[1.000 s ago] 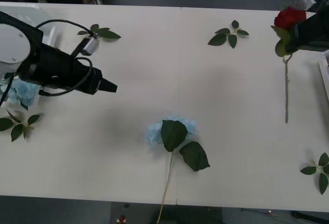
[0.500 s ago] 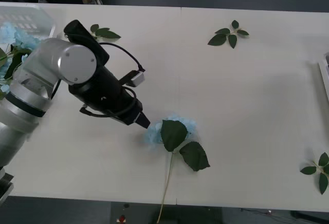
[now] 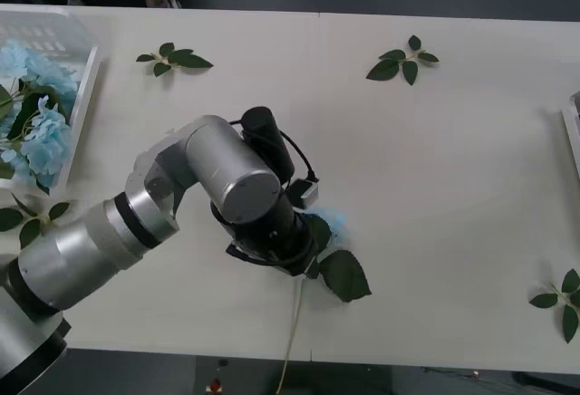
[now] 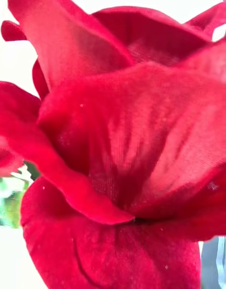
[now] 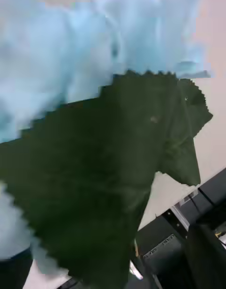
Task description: Put the red flowers into the right box and the blue flowers into the left box
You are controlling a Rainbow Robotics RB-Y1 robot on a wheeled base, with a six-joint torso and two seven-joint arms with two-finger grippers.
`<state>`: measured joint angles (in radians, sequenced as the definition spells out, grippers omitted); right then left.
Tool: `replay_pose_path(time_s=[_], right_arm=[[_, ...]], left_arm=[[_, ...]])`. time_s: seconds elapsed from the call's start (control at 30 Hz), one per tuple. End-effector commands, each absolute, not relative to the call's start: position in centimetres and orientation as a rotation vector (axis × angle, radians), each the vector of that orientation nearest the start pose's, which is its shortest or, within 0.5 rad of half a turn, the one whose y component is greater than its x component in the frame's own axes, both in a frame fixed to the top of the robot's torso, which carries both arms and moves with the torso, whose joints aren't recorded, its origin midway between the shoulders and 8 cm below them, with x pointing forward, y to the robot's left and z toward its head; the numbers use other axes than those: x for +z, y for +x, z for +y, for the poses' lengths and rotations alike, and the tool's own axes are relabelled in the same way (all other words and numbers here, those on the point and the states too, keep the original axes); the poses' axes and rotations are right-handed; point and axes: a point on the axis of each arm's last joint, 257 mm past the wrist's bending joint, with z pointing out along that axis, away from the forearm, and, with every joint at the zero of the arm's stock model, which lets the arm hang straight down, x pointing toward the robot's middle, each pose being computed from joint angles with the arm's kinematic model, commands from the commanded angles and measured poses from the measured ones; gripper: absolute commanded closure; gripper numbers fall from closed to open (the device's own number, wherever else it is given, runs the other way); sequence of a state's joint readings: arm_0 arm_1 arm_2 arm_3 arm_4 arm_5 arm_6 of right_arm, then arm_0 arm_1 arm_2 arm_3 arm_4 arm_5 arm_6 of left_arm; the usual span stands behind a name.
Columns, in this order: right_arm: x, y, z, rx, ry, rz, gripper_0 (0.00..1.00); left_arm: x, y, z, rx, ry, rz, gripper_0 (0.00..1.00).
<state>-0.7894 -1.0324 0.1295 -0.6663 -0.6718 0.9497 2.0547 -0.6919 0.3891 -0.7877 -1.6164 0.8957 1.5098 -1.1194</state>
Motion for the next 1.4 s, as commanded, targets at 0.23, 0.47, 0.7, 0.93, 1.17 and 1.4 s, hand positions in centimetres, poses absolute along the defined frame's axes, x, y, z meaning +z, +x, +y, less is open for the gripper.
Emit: replay_pose_path(time_s=[0.23,0.47,0.7,0.93,1.17,1.4], right_arm=[[-15.8,52.2,-70.2,-0.801,-0.173,2.437,0.66],[-15.8,52.5,-69.7,-0.776,-0.175,2.433,0.28],[-15.9,54.0,-65.9,-0.621,-0.200,2.437,0.25],[-15.0,56.2,-59.5,-0.500,-0.434,2.415,0.17],[-12.3,57.4,-51.4,-0.343,-0.819,2.298,0.16],[-10.3,56.7,-44.6,-0.109,-1.059,2.130,0.16]], left_arm=[[-36.0,37.8,-2.0,-0.369,0.696,2.898,0.07],[-38.9,40.0,-1.8,-0.261,0.705,2.816,0.08],[-39.4,40.8,-1.0,-0.177,0.752,2.768,0.08],[-39.0,42.5,0.0,-0.056,0.882,2.665,0.43],[-38.6,43.6,0.0,-0.023,0.891,2.615,1.00],[-37.1,44.3,-0.5,-0.038,0.891,2.575,1.00]])
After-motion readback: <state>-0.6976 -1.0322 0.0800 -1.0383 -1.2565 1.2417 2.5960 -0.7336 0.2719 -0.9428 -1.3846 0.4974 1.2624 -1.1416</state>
